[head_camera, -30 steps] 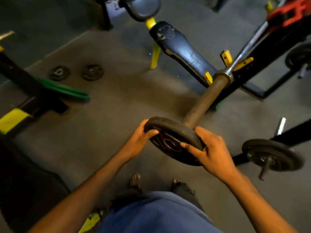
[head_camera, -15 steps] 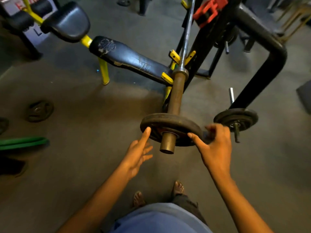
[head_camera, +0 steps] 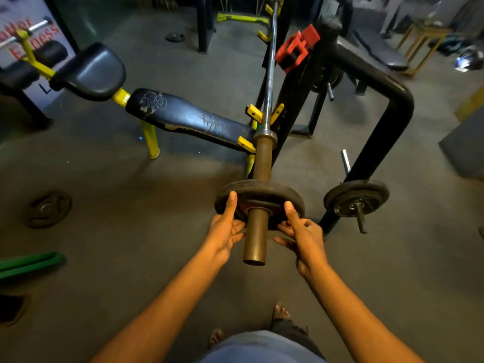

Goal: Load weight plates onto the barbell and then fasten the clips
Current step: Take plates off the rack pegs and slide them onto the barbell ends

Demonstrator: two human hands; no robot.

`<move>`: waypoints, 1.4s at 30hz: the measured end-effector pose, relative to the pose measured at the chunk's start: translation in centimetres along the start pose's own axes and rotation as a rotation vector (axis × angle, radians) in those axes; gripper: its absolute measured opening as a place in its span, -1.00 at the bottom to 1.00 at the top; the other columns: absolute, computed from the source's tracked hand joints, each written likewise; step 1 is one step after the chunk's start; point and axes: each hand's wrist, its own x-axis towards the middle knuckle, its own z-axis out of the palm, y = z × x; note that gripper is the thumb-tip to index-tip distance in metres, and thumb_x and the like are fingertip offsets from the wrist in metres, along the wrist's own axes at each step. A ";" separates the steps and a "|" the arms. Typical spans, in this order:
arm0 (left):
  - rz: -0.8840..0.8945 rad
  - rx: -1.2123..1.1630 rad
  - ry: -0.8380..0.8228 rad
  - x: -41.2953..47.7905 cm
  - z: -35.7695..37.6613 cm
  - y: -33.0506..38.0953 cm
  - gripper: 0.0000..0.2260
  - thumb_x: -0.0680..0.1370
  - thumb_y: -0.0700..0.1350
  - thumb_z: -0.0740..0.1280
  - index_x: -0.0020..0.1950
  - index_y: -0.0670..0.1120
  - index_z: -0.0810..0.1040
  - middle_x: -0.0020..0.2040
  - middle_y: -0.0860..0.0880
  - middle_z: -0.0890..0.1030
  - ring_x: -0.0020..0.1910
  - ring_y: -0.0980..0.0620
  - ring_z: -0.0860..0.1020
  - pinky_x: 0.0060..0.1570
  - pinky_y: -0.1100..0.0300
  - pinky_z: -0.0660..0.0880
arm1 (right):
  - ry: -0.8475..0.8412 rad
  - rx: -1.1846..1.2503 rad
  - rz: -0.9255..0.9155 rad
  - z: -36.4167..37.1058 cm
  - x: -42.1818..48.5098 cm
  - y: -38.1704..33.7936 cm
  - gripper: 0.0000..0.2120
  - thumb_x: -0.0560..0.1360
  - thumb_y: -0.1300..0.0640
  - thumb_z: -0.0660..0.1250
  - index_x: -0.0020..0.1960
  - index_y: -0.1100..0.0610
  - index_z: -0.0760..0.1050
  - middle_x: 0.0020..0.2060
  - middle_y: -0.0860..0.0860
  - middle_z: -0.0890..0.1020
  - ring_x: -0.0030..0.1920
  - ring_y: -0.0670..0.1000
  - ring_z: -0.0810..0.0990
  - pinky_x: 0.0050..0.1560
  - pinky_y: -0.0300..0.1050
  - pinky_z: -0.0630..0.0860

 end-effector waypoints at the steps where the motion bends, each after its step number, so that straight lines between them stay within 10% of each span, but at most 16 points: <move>1: 0.006 0.007 0.001 1.4 0.6 0.8 -0.46 0.50 0.32 0.28 0.14 -0.14 0.56 -0.01 -0.18 0.67 0.03 -0.11 0.66 0.13 -0.04 0.58 | 0.007 0.007 -0.004 0.6 1.4 -1.0 -0.52 0.46 -0.18 0.49 -0.05 0.25 0.52 -0.09 0.16 0.71 0.09 0.10 0.72 0.03 0.22 0.70; 5: 0.012 0.028 0.010 6.1 3.4 4.9 -0.46 0.50 0.36 0.26 0.10 -0.12 0.51 -0.25 -0.13 0.61 -0.26 -0.05 0.63 -0.03 0.00 0.57 | -0.019 0.061 -0.007 2.6 7.2 -4.8 -0.58 0.47 -0.17 0.49 -0.06 0.21 0.55 -0.11 0.12 0.68 0.03 0.10 0.70 0.12 0.18 0.67; 9: -0.001 0.074 -0.019 10.3 5.1 7.8 -0.24 0.46 0.43 0.25 0.43 -0.11 0.38 0.27 -0.24 0.60 0.20 -0.23 0.62 0.16 -0.14 0.57 | -0.053 0.107 -0.026 3.8 12.2 -6.9 -0.54 0.40 -0.21 0.55 0.01 0.15 0.56 -0.17 0.06 0.66 -0.09 0.07 0.67 0.13 0.16 0.68; 17: 0.002 0.146 -0.033 15.2 6.8 10.4 -0.13 0.44 0.46 0.24 0.54 -0.10 0.28 0.39 -0.30 0.51 0.30 -0.32 0.55 0.28 -0.27 0.48 | -0.041 0.149 -0.001 5.1 17.5 -9.4 -0.40 0.38 -0.22 0.55 0.21 0.14 0.50 0.10 0.18 0.66 0.11 0.18 0.68 0.08 0.15 0.69; 21: 0.059 0.241 0.020 14.0 6.1 10.1 -0.38 0.54 0.32 0.27 0.37 -0.13 0.44 0.29 -0.27 0.57 0.25 -0.23 0.57 0.13 -0.07 0.57 | -0.057 0.104 -0.024 4.5 16.4 -9.1 -0.64 0.48 -0.12 0.50 0.07 0.13 0.54 0.06 0.17 0.69 0.08 0.16 0.70 0.08 0.15 0.69; 25: 0.508 0.603 0.233 11.3 6.0 8.9 -0.74 0.56 0.07 0.37 0.13 -0.06 0.54 0.11 -0.08 0.61 0.13 -0.05 0.60 -0.06 0.17 0.52 | -0.044 -0.019 -0.117 2.1 13.7 -8.9 -0.80 0.56 0.07 0.45 -0.05 0.16 0.47 -0.09 0.14 0.64 0.04 0.20 0.68 0.14 0.25 0.64; 31: 0.778 1.007 -0.077 8.0 11.3 5.6 -0.74 0.53 -0.03 0.44 0.18 -0.05 0.56 0.15 0.00 0.54 0.08 0.12 0.54 0.07 0.34 0.40 | 0.034 -0.253 -0.243 -5.7 11.8 -7.7 -0.79 0.53 0.09 0.47 0.05 0.18 0.53 -0.13 0.11 0.66 0.04 0.16 0.70 0.05 0.18 0.66; 38: 0.628 1.226 -0.326 11.9 21.2 0.7 -0.73 0.54 0.00 0.43 0.17 -0.10 0.57 0.13 -0.05 0.58 0.10 0.08 0.52 0.07 0.31 0.36 | 0.125 -0.460 -0.236 -17.8 17.3 -8.0 -0.69 0.33 -0.08 0.50 -0.07 0.07 0.54 -0.19 0.09 0.69 -0.13 0.12 0.69 -0.04 0.19 0.65; 42: 0.514 1.333 -0.391 16.7 27.3 -2.6 -0.70 0.54 0.02 0.44 0.18 -0.11 0.59 0.15 -0.06 0.61 0.16 0.01 0.54 0.08 0.27 0.37 | 0.122 -0.523 -0.205 -24.6 23.1 -8.4 -0.83 0.47 0.13 0.49 -0.04 0.16 0.54 -0.21 0.02 0.67 -0.16 0.03 0.67 -0.09 -0.01 0.63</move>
